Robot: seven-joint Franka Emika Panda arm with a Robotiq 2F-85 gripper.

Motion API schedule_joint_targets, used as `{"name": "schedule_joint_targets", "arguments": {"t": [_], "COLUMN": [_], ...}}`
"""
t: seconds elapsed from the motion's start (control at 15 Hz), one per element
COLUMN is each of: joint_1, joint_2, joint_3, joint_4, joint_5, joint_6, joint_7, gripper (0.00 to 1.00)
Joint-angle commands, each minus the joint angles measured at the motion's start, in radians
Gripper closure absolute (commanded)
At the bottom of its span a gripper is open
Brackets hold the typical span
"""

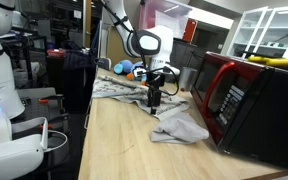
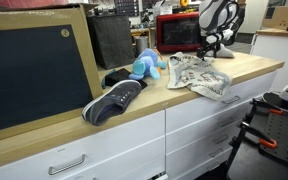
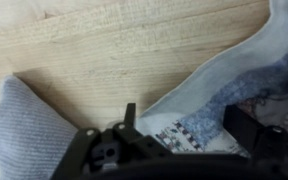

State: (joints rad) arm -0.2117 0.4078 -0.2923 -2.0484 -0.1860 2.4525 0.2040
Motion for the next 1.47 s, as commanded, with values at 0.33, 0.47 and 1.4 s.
{"name": "schedule_joint_targets", "arguments": {"t": [0.33, 0.47, 1.4], "joint_1": [0.001, 0.003, -0.019], "joint_2": [0.009, 0.001, -0.097], "joint_3": [-0.047, -0.068, -0.073], "joint_4": [0.03, 0.032, 0.057], "joint_5": [-0.079, -0.136, -0.283], "joint_6": [-0.053, -0.062, -0.039], "joint_7": [-0.03, -0.045, -0.12], "gripper": [0.8, 0.95, 0.45]}}
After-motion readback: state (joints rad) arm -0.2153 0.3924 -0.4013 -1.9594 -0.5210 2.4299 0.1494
